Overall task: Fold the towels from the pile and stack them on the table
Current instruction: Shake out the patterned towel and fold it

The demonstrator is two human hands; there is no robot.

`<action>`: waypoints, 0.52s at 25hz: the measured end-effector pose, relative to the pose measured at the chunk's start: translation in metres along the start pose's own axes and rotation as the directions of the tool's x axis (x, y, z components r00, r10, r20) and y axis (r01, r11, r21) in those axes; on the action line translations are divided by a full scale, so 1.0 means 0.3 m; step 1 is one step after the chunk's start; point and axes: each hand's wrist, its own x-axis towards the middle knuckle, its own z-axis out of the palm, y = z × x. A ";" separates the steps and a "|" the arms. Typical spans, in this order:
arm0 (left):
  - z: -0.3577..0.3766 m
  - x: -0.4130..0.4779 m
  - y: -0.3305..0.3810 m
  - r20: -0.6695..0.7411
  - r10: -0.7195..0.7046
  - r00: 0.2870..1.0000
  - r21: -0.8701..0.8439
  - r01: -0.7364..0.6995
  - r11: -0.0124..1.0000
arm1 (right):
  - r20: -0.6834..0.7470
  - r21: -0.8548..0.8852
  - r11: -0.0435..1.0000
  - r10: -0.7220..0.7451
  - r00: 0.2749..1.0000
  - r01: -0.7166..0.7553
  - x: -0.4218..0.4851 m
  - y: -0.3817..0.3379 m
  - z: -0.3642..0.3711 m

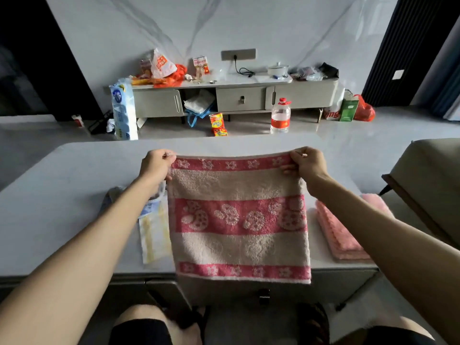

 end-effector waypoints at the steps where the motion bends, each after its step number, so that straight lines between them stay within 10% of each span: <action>1: 0.072 0.045 -0.058 0.011 -0.050 0.999 0.024 0.049 0.999 | 0.017 -0.024 0.998 0.055 0.998 -0.055 0.071 0.087 0.024; 5: 0.245 0.146 -0.224 0.037 -0.084 0.996 0.059 0.081 0.995 | 0.032 -0.062 0.977 0.207 0.978 -0.205 0.239 0.314 0.091; 13: 0.161 -0.005 -0.187 0.377 -0.101 0.921 -0.460 0.280 0.843 | 0.019 0.019 0.960 0.280 0.960 -0.281 0.146 0.301 0.024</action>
